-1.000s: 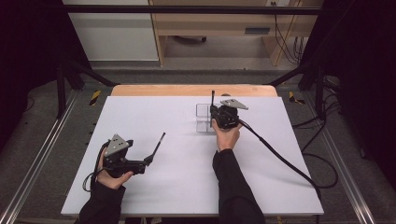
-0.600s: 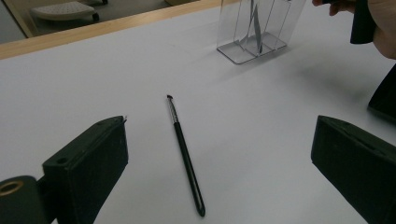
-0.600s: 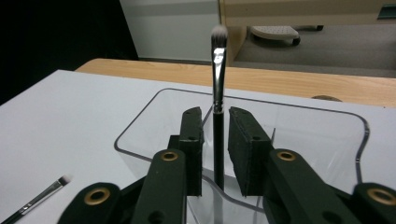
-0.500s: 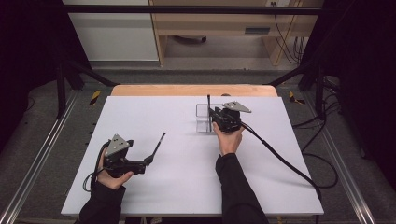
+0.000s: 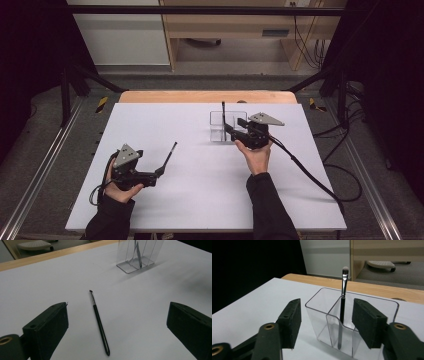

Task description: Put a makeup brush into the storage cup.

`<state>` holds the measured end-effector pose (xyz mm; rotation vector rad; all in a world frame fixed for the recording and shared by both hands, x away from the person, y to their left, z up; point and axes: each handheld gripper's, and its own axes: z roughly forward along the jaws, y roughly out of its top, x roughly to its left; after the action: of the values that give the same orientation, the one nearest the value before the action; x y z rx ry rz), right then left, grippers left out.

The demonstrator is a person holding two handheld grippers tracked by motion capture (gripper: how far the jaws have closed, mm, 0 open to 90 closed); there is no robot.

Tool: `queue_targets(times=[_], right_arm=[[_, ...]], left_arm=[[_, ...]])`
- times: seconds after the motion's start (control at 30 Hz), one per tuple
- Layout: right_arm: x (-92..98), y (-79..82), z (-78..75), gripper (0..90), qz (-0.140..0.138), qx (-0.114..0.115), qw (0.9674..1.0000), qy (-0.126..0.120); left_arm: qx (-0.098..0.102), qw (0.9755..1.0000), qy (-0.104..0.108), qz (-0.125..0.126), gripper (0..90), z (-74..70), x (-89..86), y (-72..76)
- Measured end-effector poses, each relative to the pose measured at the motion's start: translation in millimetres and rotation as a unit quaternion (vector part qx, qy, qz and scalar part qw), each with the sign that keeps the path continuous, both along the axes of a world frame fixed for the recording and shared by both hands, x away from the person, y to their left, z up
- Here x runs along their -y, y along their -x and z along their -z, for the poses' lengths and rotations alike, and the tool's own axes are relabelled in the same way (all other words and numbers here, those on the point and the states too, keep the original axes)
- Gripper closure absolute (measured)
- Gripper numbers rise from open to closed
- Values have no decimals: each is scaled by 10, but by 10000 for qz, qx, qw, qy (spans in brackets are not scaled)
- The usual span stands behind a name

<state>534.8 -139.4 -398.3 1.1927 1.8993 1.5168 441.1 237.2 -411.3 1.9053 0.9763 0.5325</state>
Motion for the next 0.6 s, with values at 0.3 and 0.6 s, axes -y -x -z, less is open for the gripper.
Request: queue_targets(times=[0.3,0.6], right_arm=[[129,183,-4,248,-150,18,9998,146],[207,364,-12,164,-331,18,9988,368]], left_arm=[[-26,10000,-33,2,31,23,19,-6],[-29,10000,-26,-9,31,27,21,-8]])
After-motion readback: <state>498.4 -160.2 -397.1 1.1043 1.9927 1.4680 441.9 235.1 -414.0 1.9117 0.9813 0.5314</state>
